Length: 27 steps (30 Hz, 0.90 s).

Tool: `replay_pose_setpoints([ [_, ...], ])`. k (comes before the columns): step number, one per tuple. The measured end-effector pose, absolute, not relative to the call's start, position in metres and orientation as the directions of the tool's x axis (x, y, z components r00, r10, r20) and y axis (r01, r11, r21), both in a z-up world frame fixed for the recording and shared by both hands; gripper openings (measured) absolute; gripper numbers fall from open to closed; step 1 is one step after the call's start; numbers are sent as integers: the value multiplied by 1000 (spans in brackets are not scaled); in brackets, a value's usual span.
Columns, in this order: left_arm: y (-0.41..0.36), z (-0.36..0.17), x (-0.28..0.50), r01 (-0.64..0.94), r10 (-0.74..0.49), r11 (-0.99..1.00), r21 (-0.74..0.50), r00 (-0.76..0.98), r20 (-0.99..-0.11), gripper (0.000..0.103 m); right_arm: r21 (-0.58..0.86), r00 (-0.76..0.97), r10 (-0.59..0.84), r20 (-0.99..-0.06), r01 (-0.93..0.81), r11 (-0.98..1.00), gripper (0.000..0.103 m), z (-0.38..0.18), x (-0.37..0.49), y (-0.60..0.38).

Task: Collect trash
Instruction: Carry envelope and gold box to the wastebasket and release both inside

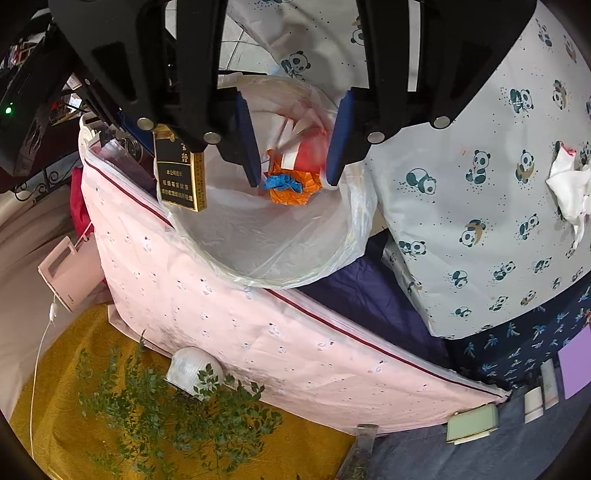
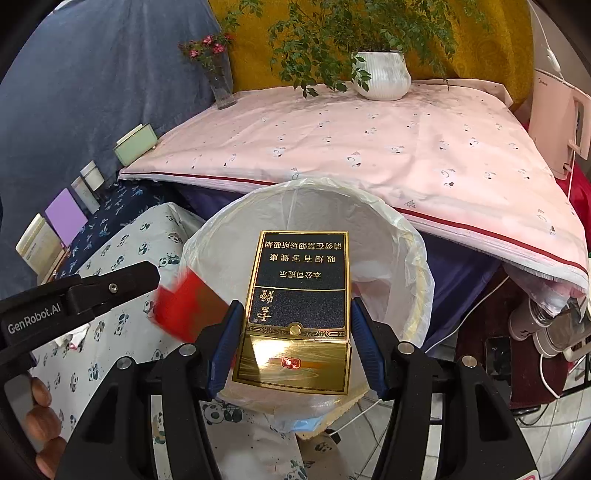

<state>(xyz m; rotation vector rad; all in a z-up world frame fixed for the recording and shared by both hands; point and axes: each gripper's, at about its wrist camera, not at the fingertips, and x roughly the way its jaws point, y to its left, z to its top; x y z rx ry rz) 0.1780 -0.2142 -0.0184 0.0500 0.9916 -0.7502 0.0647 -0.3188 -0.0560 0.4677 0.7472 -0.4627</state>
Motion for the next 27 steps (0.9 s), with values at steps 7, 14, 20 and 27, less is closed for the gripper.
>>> replay_pose_setpoints([
  [7, -201, -21, 188, 562, -530, 777, -284, 341, -776, 35, 237, 643, -225, -732, 550, 801, 56, -59, 70, -317],
  [14, -186, -25, 197, 530, -504, 804, -271, 364, -783, 39, 234, 641, -221, -735, 546, 804, 56, -62, 81, -314],
  [20, -174, -28, 203, 504, -483, 824, -260, 383, -787, 45, 235, 647, -218, -731, 538, 809, 59, -61, 89, -309],
  [27, -149, -31, 210, 454, -454, 854, -252, 417, -787, 58, 224, 659, -214, -721, 514, 828, 63, -53, 98, -294],
])
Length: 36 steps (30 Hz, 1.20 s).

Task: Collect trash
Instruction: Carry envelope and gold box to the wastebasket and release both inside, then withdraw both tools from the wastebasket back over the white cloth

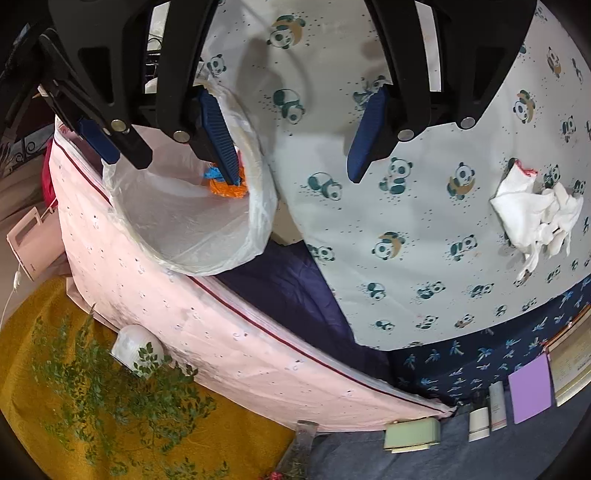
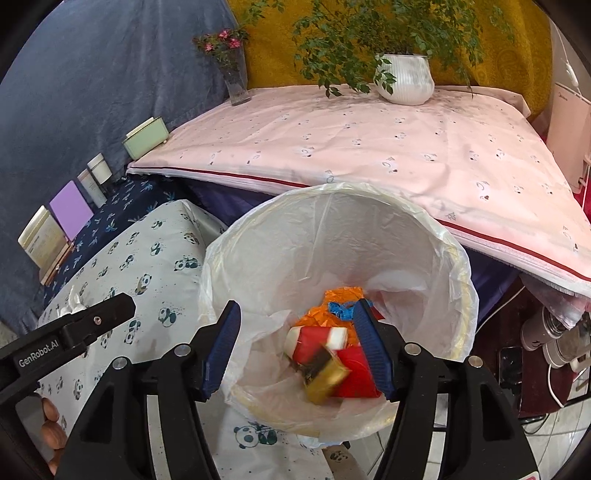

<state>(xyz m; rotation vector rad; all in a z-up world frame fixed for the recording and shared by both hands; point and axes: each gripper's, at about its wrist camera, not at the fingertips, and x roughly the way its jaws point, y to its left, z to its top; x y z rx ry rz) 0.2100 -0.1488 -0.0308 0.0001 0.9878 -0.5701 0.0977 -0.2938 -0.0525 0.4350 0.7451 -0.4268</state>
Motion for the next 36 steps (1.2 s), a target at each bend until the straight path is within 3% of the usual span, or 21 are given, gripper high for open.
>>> replay_pose_setpoints([
  [14, -80, -33, 221, 346, -412, 899, -267, 465, -784, 59, 202, 685, -153, -712, 409, 890, 63, -36, 123, -233],
  [17, -58, -34, 224, 306, -389, 914, -265, 487, -782, 67, 197, 690, -133, -711, 377, 905, 63, -34, 130, -214],
  [26, 12, -42, 237, 167, -290, 957, -237, 537, -792, 72, 192, 699, -52, -713, 265, 945, 63, -32, 155, -157],
  [29, 34, -45, 243, 114, -257, 966, -233, 545, -798, 79, 194, 700, -24, -714, 230, 954, 63, -33, 164, -138],
  [36, 82, -54, 262, -2, -187, 974, -227, 562, -806, 81, 206, 687, 40, -725, 161, 965, 63, -43, 190, -102],
])
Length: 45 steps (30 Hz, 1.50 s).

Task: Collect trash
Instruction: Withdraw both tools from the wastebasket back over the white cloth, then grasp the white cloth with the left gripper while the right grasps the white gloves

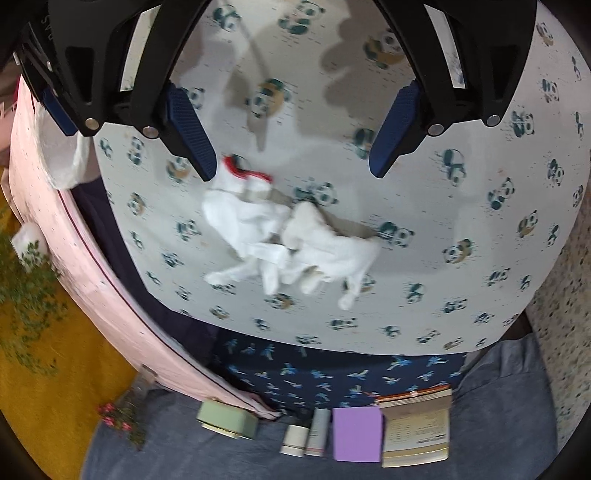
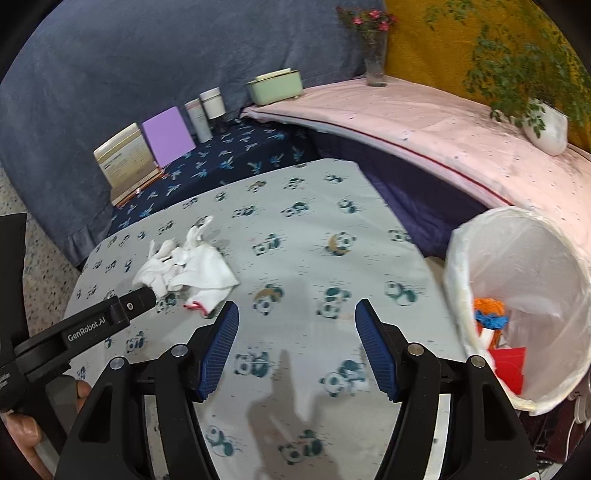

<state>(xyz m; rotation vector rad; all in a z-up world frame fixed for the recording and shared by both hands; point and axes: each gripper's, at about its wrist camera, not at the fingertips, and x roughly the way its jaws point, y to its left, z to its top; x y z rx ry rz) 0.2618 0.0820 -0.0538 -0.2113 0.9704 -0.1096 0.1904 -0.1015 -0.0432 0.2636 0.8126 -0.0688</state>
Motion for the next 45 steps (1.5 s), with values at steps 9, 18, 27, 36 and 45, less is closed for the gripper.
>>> replay_pose_setpoints([
  [9, 123, -72, 299, -133, -138, 958, -254, 562, -816, 83, 217, 654, 110, -748, 84, 972, 63, -64, 237, -63],
  [18, 134, -103, 326, -209, -135, 936, -283, 529, -838, 83, 227, 615, 144, -776, 60, 972, 66, -94, 282, -36],
  [27, 121, -106, 326, -121, -148, 959, -255, 553, -820, 41, 227, 610, 157, -776, 37, 973, 57, -111, 297, -25],
  [36, 105, -106, 321, -48, -194, 965, -258, 533, -824, 9, 235, 610, 162, -775, 40, 971, 17, -110, 290, -33],
  [45, 90, -101, 290, 0, -218, 967, -254, 511, -832, 8, 239, 612, 141, -778, 82, 968, 13, -103, 260, -56],
])
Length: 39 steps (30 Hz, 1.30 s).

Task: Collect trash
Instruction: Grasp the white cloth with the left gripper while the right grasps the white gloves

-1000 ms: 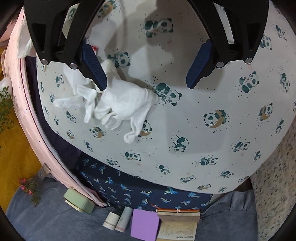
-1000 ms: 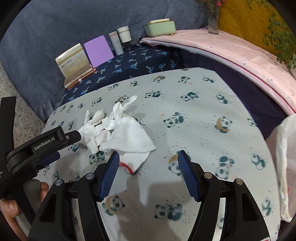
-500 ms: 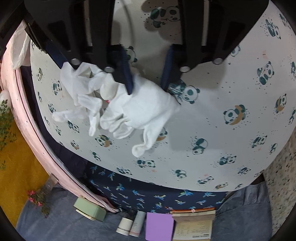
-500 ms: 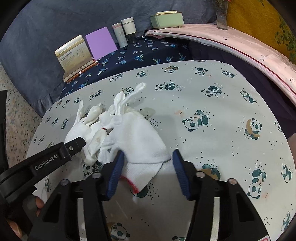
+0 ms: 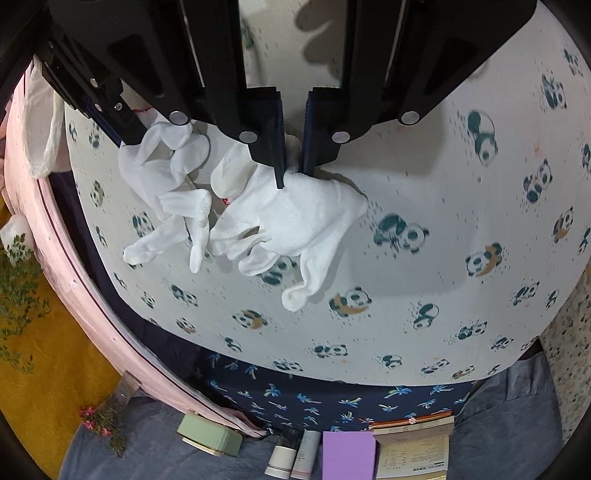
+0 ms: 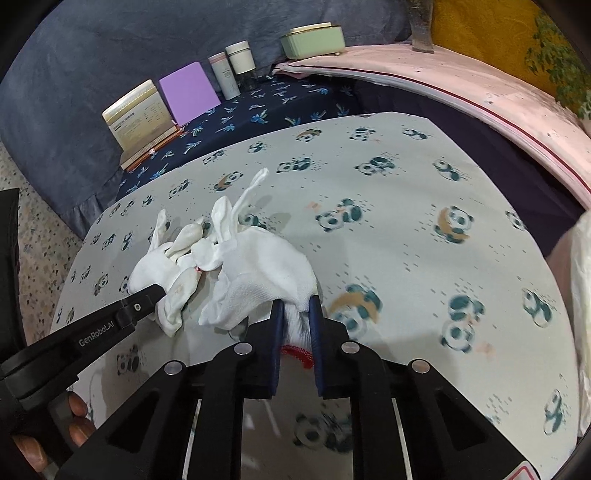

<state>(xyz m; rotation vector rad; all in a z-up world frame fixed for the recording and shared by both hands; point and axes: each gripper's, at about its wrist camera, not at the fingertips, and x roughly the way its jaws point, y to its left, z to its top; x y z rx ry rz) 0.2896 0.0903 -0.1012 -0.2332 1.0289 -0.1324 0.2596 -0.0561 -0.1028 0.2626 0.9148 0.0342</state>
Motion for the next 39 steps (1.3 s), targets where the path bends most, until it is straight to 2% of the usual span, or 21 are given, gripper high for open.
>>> replay_pose_setpoints([
  [15, 66, -101, 165, 161, -270, 962, -221, 436, -858, 8, 157, 564, 66, -823, 114, 981, 14, -105, 124, -96],
  [17, 64, -101, 153, 177, -277, 959, -220, 432, -858, 10, 172, 555, 81, -828, 115, 978, 23, -105, 111, -100],
  [19, 63, -100, 143, 181, -268, 961, -209, 432, -861, 13, 197, 559, 94, -824, 127, 972, 51, -104, 101, -103],
  [22, 65, -94, 135, 165, -253, 966, -199, 447, -858, 39, 248, 586, 118, -802, 146, 958, 61, -98, 93, -107],
  [24, 67, -88, 134, 148, -249, 968, -203, 465, -850, 63, 264, 596, 132, -792, 139, 955, 66, -93, 94, -105],
  [26, 68, -84, 136, 135, -243, 970, -202, 476, -845, 68, 269, 604, 139, -785, 130, 954, 69, -91, 97, -100],
  [30, 72, -90, 148, 109, -228, 974, -201, 461, -857, 67, 274, 607, 150, -781, 118, 954, 69, -91, 108, -92],
  [34, 69, -101, 152, 120, -235, 972, -203, 428, -873, 54, 276, 589, 155, -793, 121, 954, 66, -100, 116, -88],
  [35, 67, -102, 151, 123, -230, 973, -196, 426, -875, 50, 269, 586, 151, -796, 118, 956, 63, -102, 117, -86],
  [37, 63, -102, 148, 141, -221, 974, -177, 431, -875, 38, 252, 575, 145, -805, 111, 961, 44, -105, 118, -82],
  [39, 60, -101, 147, 166, -243, 968, -189, 418, -875, 17, 233, 566, 137, -813, 101, 967, 33, -108, 116, -79],
])
